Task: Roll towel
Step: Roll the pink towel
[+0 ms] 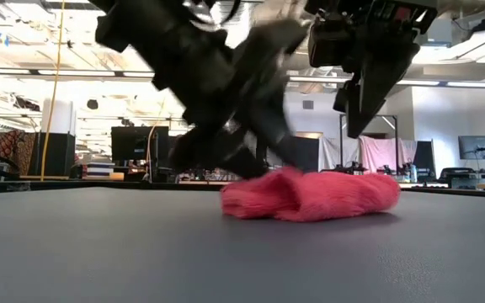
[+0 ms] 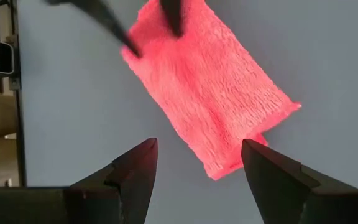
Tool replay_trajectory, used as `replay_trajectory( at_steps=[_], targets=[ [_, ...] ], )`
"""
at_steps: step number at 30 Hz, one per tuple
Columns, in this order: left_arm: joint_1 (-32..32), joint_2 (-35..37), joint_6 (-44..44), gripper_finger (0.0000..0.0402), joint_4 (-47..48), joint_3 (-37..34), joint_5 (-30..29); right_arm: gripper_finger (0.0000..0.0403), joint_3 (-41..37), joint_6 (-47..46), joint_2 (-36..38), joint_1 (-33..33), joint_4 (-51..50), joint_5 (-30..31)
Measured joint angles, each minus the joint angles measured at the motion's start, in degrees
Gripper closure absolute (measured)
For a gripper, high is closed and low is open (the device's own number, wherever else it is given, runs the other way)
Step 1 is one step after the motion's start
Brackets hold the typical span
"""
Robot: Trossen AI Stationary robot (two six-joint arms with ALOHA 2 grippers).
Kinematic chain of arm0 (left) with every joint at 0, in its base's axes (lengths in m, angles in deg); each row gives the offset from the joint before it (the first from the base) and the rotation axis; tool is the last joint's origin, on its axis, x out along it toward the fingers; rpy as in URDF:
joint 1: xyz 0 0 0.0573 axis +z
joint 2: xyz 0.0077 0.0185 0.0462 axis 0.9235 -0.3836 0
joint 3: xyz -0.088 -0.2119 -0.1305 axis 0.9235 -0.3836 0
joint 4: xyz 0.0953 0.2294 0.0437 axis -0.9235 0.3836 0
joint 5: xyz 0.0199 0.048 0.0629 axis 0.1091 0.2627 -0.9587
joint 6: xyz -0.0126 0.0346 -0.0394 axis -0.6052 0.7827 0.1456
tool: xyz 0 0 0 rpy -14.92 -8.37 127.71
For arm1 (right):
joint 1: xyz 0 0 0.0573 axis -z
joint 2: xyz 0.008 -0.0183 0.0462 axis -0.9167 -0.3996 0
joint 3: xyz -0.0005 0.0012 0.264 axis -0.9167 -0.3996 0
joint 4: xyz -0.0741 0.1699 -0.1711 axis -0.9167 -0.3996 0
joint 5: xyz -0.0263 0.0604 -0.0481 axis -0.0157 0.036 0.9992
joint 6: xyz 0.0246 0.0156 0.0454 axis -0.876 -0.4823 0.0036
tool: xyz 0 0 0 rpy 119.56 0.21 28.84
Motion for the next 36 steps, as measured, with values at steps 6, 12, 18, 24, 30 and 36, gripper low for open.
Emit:
replay_trajectory(
  at_steps=[6,12,18,24,30,36],
  targets=[
    [0.1,-0.3,-0.9,0.0221,4.8,0.0,0.2,0.0143,0.0,0.1,0.0,-1.3,0.1,1.4],
    [0.3,-0.9,-1.7,0.0221,5.2,0.0,-0.3,0.0143,0.0,0.2,0.0,-2.0,0.0,2.9],
    [0.5,-1.0,-3.8,0.0221,5.2,0.0,-0.2,0.0143,0.0,2.1,0.0,-3.3,0.2,8.5],
    [0.7,-1.0,-6.0,0.0221,5.3,0.0,0.0,0.0143,0.0,2.2,0.0,-3.4,0.2,8.6],
    [1.2,-1.0,-7.7,0.0276,7.5,-0.2,1.5,0.0143,0.0,2.1,0.0,-3.3,0.2,8.6],
    [1.3,-1.0,-8.2,0.0388,8.2,-0.2,1.4,0.0143,0.0,2.1,0.0,-3.3,0.2,8.5]
  ],
)
